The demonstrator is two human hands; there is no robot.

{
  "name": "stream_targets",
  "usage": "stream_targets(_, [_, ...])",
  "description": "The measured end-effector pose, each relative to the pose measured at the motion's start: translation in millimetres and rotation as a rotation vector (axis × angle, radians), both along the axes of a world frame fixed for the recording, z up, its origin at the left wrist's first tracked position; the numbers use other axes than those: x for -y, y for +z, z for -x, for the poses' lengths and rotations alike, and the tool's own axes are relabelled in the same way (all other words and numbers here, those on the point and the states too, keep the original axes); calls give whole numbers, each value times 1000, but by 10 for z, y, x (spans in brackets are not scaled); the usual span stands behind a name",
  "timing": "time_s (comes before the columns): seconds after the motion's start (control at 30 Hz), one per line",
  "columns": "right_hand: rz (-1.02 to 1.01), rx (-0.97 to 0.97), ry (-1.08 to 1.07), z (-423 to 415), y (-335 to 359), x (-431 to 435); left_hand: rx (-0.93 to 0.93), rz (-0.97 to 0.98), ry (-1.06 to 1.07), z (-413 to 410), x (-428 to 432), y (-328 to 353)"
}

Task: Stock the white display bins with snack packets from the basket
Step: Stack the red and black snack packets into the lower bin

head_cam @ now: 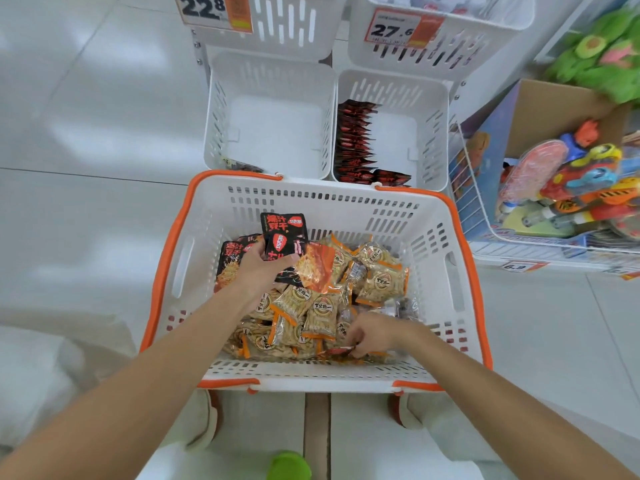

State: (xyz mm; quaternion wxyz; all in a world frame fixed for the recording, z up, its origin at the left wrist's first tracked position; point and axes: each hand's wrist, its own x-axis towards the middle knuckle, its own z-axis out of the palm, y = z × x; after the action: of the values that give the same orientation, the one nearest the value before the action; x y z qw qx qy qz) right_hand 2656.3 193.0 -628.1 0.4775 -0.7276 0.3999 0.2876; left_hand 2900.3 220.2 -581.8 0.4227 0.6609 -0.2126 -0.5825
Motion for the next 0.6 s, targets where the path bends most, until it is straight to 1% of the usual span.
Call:
stream_targets(0.03, [57,49,-63,8,-26,15,6,5,-5,-3,-2,1])
stream_targets(0.1, [219,173,-336,-19,87,168,33,5,9,-14,0,-15])
stream_targets(0.13, [274,247,-472,-47,210,271,78,10,12,-26,2,-25])
stream_targets(0.17, [293,325,-581,-77,354,369,137,19,9,-36,-1,-20])
stream_targets(0.2, [299,387,-642,-109,506,452,183,37,4,-44,-1,-13])
stream_targets(0.27, [327,470,-656,-150,740,575,213,48,22,-72,21,-8])
stream_targets(0.33, [418,490,-668,-150,830,693,201,44,64,-111,52,4])
stream_targets(0.37, [444,507,-714,-153,856,749,201,46,73,-130,66,25])
stream_targets(0.43, [379,551,-820,-181,939,814,183,50,50,-170,89,54])
stream_targets(0.47, [321,555,-827,-201,979,826,175,58,21,-182,94,60])
stream_targets(0.53, [212,530,-731,-274,1035,779,172,69,-78,-176,91,127])
stream_targets(0.6, [189,490,-569,-389,1077,673,111,56,-174,-133,103,214])
